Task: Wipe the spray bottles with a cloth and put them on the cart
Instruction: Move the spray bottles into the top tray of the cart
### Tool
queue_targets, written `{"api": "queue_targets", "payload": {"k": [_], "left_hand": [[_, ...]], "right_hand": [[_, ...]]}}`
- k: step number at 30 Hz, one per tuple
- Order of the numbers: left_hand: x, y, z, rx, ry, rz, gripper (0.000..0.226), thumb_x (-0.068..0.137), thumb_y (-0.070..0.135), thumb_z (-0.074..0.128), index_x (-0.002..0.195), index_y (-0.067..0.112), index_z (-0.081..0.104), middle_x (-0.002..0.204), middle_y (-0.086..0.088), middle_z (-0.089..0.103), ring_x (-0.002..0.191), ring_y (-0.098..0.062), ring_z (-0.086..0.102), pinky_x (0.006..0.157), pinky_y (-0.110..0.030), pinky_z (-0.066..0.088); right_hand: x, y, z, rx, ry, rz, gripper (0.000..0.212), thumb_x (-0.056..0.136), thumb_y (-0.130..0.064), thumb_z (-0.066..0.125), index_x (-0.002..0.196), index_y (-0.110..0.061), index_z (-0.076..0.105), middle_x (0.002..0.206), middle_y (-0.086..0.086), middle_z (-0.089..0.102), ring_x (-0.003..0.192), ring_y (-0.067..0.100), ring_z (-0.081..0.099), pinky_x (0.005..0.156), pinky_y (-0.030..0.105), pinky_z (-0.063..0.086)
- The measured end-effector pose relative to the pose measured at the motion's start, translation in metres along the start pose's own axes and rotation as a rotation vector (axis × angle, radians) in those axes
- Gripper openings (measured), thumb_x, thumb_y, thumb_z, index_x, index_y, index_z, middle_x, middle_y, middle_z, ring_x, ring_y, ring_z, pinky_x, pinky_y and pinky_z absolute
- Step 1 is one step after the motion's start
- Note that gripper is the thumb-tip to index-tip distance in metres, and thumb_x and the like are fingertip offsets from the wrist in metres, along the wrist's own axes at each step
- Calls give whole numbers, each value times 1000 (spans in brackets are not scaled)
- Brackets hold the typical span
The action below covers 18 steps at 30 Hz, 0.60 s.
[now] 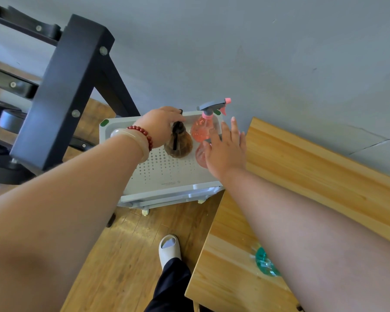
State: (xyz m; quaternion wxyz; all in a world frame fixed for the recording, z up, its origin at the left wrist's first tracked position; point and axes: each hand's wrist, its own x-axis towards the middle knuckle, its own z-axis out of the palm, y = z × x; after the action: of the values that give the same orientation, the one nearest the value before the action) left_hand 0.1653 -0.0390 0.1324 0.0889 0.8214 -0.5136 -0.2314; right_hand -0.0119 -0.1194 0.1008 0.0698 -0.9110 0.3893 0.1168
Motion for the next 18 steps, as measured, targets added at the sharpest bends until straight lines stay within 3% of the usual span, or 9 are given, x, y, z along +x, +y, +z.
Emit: {"api": "queue_targets", "payload": {"k": [3, 5, 10, 14, 18], "left_hand": [[2, -7, -11, 296, -44, 129, 58, 98, 1, 47, 146, 34, 46, 161, 5, 26, 145, -27, 29, 112, -44, 39], [2, -8, -15, 409, -10, 216, 48, 100, 14, 51, 144, 32, 48, 160, 5, 30, 147, -24, 23, 115, -45, 32], [3, -3, -15, 353, 54, 190, 29, 99, 27, 55, 126, 19, 62, 133, 0, 56, 129, -22, 45, 107, -38, 35], [5, -1, -15, 270, 25, 52, 27, 102, 27, 50, 122, 10, 59, 117, -7, 54, 108, -27, 53, 88, -38, 46], [8, -3, -14, 223, 82, -51, 28, 104, 25, 47, 123, 7, 57, 104, -4, 49, 87, -21, 48, 74, -34, 40]], "right_hand": [[-1, -1, 1, 2, 10, -8, 55, 107, -42, 17, 157, -21, 14, 166, 6, 3, 150, 28, -19, 122, 49, -3], [-1, -2, 1, -5, 17, -7, 55, 107, -42, 17, 157, -21, 12, 166, 6, 3, 150, 28, -19, 122, 50, -3], [2, -3, 1, -6, 8, 13, 57, 107, -42, 15, 158, -21, 0, 166, 6, -1, 150, 28, -21, 123, 50, -2], [3, -2, 4, -5, 22, 12, 56, 107, -41, 17, 158, -22, 6, 166, 6, 1, 150, 28, -21, 122, 51, -2], [3, -2, 7, -4, 39, 11, 56, 107, -42, 17, 158, -22, 10, 166, 6, 2, 150, 28, -20, 122, 51, -2]]}}
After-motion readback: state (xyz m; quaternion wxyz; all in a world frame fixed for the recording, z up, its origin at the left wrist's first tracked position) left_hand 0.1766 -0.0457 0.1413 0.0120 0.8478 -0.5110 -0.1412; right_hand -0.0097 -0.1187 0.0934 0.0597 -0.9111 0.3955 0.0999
